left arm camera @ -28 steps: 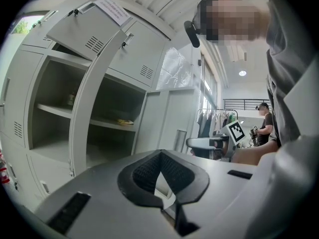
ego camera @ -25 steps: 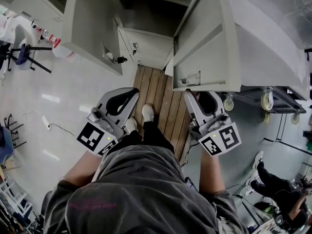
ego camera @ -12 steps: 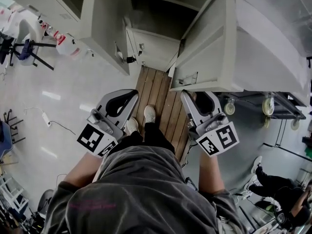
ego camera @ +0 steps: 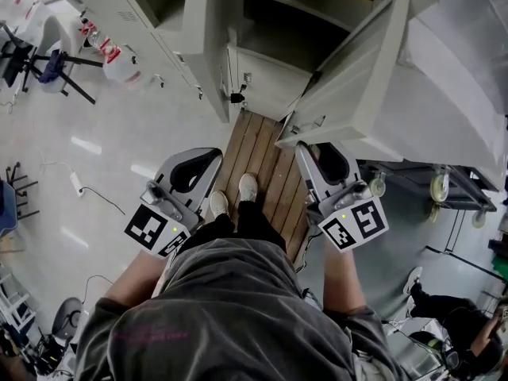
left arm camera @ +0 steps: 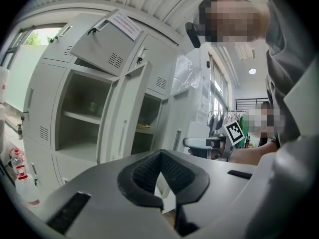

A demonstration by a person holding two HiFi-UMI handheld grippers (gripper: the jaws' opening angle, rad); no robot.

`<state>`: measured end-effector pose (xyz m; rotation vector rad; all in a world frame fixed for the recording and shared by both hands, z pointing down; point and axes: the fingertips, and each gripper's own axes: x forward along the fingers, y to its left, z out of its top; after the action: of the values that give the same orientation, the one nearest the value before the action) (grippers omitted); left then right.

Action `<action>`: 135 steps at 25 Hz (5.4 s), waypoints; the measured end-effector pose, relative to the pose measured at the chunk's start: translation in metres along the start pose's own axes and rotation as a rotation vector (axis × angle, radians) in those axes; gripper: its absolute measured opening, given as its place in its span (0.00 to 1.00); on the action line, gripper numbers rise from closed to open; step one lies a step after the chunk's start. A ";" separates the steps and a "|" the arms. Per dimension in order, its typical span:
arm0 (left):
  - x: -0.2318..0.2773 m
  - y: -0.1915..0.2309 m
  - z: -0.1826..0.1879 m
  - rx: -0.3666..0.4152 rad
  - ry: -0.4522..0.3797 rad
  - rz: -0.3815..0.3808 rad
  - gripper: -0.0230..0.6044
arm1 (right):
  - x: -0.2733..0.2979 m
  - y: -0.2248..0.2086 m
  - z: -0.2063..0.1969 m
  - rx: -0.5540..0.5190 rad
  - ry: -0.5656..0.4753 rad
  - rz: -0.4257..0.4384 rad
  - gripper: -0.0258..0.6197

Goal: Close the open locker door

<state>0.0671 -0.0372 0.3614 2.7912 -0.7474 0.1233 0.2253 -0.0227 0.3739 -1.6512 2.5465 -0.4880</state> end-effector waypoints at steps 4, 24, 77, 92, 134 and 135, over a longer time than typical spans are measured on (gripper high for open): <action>-0.011 0.011 -0.001 -0.005 -0.006 0.028 0.06 | 0.015 0.006 -0.001 -0.002 0.004 0.014 0.28; -0.035 0.056 0.002 -0.029 -0.025 0.125 0.06 | 0.087 0.027 0.002 -0.027 0.036 0.127 0.28; -0.014 0.108 0.017 -0.049 -0.068 0.320 0.06 | 0.207 -0.027 0.033 -0.026 0.024 0.225 0.20; 0.006 0.107 0.023 -0.043 -0.088 0.348 0.06 | 0.217 -0.060 0.049 -0.036 0.012 0.202 0.19; -0.033 0.068 0.032 -0.015 -0.112 0.215 0.06 | 0.148 -0.007 0.050 -0.043 -0.025 0.105 0.16; -0.037 0.064 0.033 -0.012 -0.115 0.203 0.06 | 0.142 0.000 0.050 -0.046 -0.027 0.104 0.16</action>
<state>0.0038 -0.0820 0.3379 2.7231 -1.0556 -0.0046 0.1770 -0.1618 0.3431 -1.5184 2.6262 -0.3995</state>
